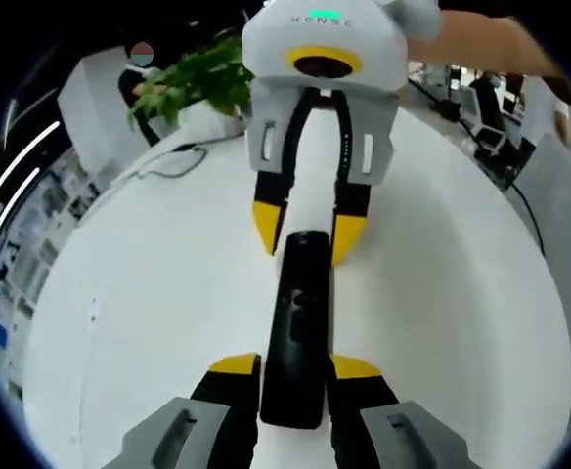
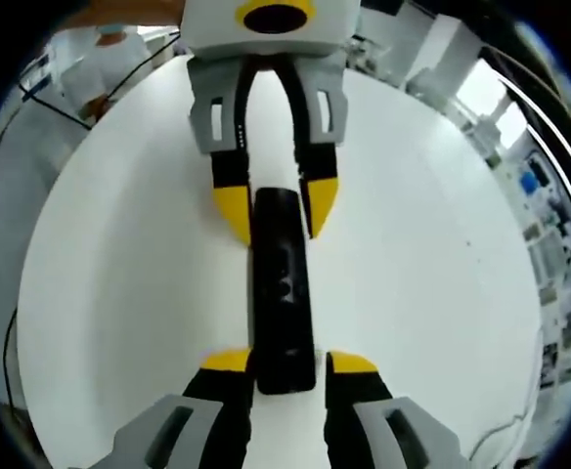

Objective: Press the specified remote control buttons in sequence, fully releasing each button before pressing the next.

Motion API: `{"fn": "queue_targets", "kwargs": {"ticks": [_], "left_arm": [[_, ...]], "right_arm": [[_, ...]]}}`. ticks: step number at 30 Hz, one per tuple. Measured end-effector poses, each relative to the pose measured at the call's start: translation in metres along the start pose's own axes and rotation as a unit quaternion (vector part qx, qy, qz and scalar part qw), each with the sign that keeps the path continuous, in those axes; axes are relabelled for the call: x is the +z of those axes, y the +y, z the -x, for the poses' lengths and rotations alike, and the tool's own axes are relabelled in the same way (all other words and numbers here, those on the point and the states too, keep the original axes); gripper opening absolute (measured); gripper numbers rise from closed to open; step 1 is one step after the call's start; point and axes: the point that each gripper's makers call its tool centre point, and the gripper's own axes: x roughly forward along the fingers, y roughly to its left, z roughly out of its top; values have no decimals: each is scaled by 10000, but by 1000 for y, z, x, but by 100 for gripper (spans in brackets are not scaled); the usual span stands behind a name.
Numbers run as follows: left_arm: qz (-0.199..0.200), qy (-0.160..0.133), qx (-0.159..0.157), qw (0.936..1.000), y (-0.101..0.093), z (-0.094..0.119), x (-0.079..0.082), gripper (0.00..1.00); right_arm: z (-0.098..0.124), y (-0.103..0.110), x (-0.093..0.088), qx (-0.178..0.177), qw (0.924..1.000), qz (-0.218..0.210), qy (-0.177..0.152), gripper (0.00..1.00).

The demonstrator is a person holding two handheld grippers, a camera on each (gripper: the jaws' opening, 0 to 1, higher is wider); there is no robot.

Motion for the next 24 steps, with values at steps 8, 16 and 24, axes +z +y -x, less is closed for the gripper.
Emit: {"fn": "queue_targets", "kwargs": {"ticks": [8, 16, 24], "left_arm": [[312, -393, 191, 9986, -1, 9, 9, 27], [590, -691, 386, 9951, -5, 21, 11, 29], [1039, -1097, 671, 9862, -14, 39, 17, 32]], "right_arm": [[7, 2, 6, -128, 9981, -444, -408, 25], [16, 8, 6, -292, 9938, -758, -756, 30], [32, 19, 8, -534, 9860, -1153, -1083, 32]]}}
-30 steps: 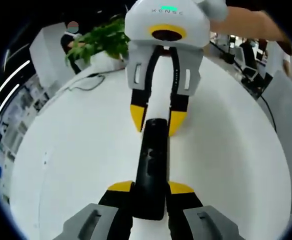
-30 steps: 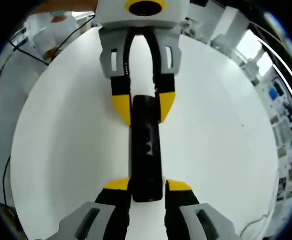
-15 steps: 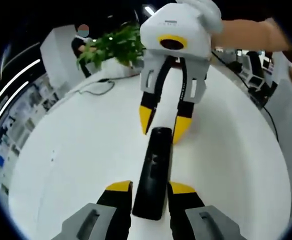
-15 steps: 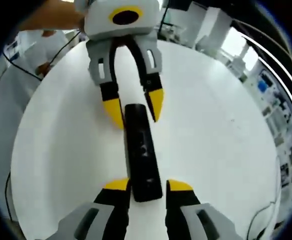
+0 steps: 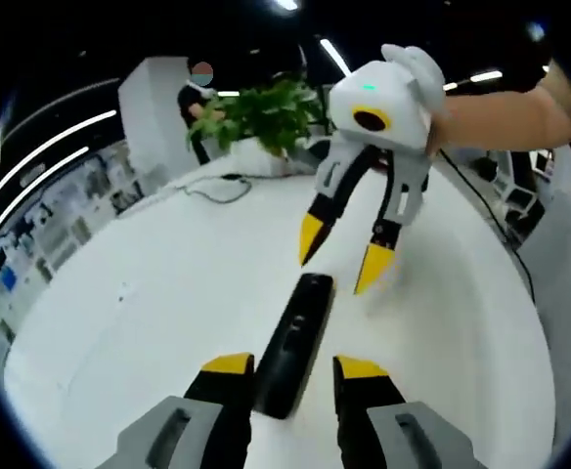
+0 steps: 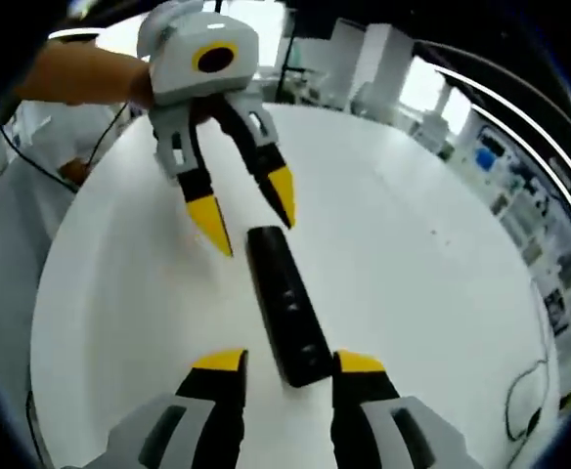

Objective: Press the specified remote control buttons in sequence, fully releasing each button before pressing the next.

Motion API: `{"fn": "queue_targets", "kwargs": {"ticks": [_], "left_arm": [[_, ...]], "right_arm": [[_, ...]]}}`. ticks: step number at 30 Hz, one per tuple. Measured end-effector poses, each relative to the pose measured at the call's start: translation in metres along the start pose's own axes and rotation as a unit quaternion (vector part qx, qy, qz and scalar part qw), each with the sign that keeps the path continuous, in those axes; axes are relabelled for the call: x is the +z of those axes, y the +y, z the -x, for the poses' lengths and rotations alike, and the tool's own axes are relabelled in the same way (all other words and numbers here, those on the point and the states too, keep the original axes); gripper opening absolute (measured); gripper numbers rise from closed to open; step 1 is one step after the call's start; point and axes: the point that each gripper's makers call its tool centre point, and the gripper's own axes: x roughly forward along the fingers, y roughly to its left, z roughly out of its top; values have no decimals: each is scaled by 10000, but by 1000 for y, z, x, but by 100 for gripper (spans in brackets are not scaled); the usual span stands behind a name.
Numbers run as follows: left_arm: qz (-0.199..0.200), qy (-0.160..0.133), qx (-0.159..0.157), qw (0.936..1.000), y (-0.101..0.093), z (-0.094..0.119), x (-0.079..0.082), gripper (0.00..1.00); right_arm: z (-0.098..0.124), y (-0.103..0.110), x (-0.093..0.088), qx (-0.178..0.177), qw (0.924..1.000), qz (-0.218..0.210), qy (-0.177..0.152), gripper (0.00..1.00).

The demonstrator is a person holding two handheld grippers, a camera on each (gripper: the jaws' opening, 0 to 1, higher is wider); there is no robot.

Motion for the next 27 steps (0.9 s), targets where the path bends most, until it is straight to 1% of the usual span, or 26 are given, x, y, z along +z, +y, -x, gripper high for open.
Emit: {"fn": "queue_targets", "kwargs": {"ticks": [4, 7, 9, 11, 14, 15, 20, 22, 24, 27], "left_arm": [[54, -79, 55, 9999, -9, 8, -1, 35], [197, -259, 152, 9994, -14, 16, 2, 36], [292, -328, 249, 9987, -13, 21, 0, 37], [378, -394, 303, 9981, -19, 26, 1, 39], [410, -465, 354, 9975, -22, 32, 0, 42], [478, -532, 404, 9966, -27, 37, 2, 42], [758, -763, 565, 9926, -34, 53, 8, 47], [802, -840, 656, 9911, -34, 59, 9, 49], [885, -890, 701, 9896, -35, 64, 8, 49], [848, -907, 771, 9893, -39, 71, 6, 49]], "right_arm": [[9, 6, -1, -113, 9998, -146, -100, 34], [17, 7, 3, -214, 9985, -393, -314, 36], [21, 8, 5, -261, 9975, -512, -417, 37], [25, 12, 7, -307, 9967, -563, -497, 38], [29, 17, 8, -332, 9962, -588, -552, 38], [32, 21, 10, -358, 9956, -615, -608, 38], [41, 30, 15, -484, 9927, -746, -809, 40], [44, 34, 16, -512, 9917, -812, -860, 41], [47, 37, 17, -560, 9895, -923, -966, 42], [53, 42, 18, -614, 9871, -1013, -1076, 44]]}}
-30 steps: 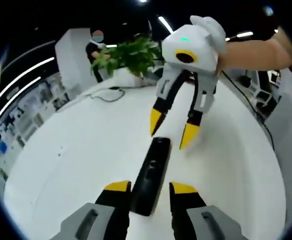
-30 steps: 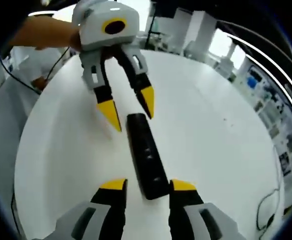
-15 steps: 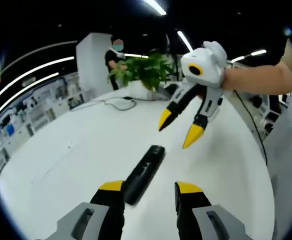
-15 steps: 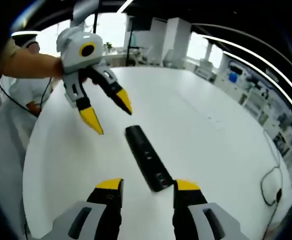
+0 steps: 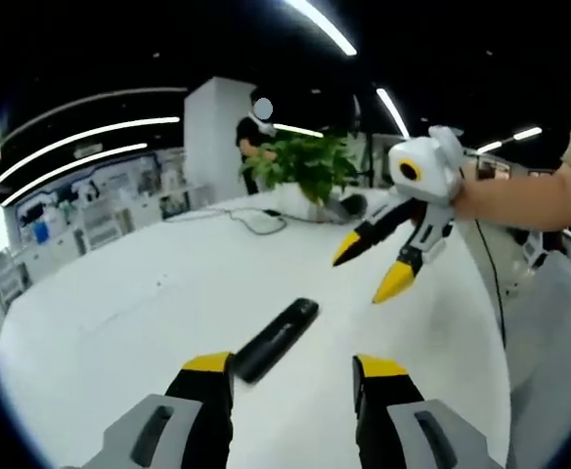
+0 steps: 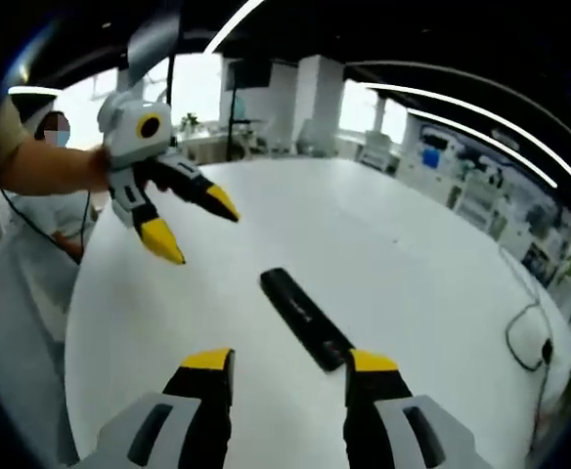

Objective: Press the specified remote control buttons in sequence, fully releasing each button before pressing the next.

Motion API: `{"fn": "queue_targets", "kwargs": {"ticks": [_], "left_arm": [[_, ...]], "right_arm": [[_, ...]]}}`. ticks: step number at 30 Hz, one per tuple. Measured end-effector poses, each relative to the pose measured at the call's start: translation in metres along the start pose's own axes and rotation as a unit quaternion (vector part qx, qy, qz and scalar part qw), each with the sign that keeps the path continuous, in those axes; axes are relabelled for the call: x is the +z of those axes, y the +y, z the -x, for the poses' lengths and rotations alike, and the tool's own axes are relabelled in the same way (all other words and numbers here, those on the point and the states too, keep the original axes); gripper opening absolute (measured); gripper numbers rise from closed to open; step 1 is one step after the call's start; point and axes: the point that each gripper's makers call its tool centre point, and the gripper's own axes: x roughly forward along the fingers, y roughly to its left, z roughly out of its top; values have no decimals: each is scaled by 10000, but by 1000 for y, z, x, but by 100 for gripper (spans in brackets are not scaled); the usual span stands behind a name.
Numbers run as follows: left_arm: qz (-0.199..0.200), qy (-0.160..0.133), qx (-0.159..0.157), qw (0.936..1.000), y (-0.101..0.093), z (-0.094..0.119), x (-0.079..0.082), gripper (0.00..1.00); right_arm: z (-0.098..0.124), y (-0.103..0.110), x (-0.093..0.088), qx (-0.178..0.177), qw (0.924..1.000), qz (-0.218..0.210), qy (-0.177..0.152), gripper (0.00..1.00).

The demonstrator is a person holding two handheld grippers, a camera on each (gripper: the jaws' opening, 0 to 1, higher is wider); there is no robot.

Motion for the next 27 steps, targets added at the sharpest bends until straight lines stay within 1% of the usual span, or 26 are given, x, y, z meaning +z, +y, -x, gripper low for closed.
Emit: {"fn": "queue_targets", "kwargs": {"ticks": [2, 4, 5, 6, 12, 15, 18, 23, 27], "left_arm": [[32, -36, 44, 10000, -2, 5, -1, 50], [241, -141, 54, 9996, -11, 10, 2, 52], [371, -246, 68, 9990, -12, 13, 5, 52], [412, -288, 82, 9987, -13, 15, 6, 52], [499, -418, 249, 9976, -14, 33, 9, 55], [605, -522, 348, 9962, -14, 43, 10, 55], [626, -569, 416, 9955, -19, 52, 10, 56], [696, -618, 433, 9947, -29, 62, 8, 58], [769, -705, 477, 9934, -35, 71, 9, 60]], "right_arm": [[4, 5, 1, -34, 10000, -25, -53, 44], [9, 9, 2, -68, 9998, -83, -137, 45], [12, 11, 3, -87, 9997, -124, -192, 45], [14, 12, 3, -110, 9996, -149, -223, 45], [28, 16, 5, -262, 9984, -274, -412, 50], [35, 21, 5, -305, 9976, -361, -497, 51], [44, 25, 7, -380, 9965, -417, -614, 51], [54, 35, 7, -432, 9951, -505, -726, 52], [62, 44, 8, -483, 9932, -567, -892, 53]]}}
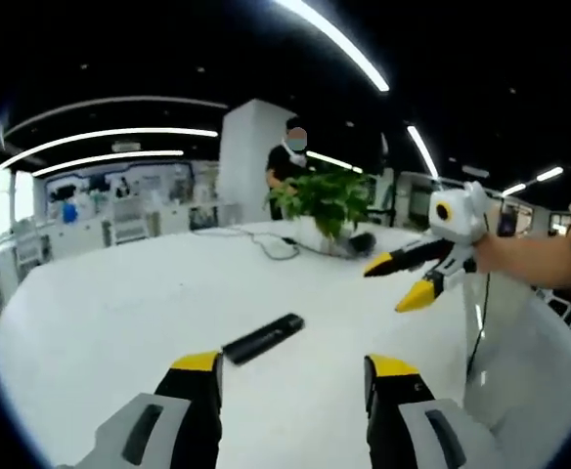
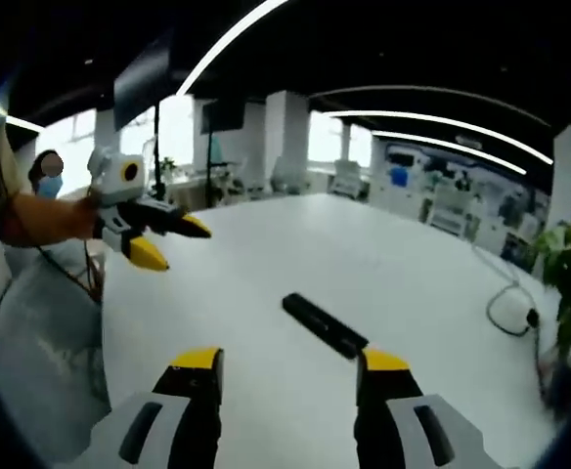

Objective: Press the specified remote control buttons in sequence, fully releasing each button before pressing the next.

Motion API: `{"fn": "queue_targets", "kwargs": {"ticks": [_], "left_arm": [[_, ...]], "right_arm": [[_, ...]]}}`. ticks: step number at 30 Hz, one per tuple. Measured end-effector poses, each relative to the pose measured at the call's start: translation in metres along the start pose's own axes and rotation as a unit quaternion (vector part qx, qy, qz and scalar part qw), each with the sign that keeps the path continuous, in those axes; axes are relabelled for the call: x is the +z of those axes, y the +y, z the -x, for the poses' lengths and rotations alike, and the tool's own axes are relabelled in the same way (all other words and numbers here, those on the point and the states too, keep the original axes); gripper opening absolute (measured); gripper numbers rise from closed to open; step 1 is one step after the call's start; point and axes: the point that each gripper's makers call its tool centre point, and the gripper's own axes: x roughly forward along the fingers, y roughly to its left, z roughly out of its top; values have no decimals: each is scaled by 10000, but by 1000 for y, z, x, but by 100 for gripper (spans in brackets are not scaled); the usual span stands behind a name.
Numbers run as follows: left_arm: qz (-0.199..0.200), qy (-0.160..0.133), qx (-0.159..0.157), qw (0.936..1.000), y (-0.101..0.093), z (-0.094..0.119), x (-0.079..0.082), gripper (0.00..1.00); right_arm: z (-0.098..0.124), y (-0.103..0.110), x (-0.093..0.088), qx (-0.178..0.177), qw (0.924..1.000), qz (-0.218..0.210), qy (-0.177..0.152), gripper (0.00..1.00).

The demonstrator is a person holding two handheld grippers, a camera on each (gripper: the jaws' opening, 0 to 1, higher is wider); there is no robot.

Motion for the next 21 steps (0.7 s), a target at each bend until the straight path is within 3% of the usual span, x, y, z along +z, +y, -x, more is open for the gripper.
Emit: {"fn": "queue_targets", "kwargs": {"ticks": [6, 16, 21], "left_arm": [[146, -57, -24, 9999, -11, 11, -5, 61], [44, 46, -51, 10000, -31, 31, -20, 64], [137, 13, 7, 9999, -34, 41, -24, 66]], "right_arm": [[10, 12, -3, -73, 9999, -97, -121, 59], [37, 29, -13, -207, 9993, -186, -246, 66], [47, 34, -24, -268, 9995, -98, -150, 68]]}}
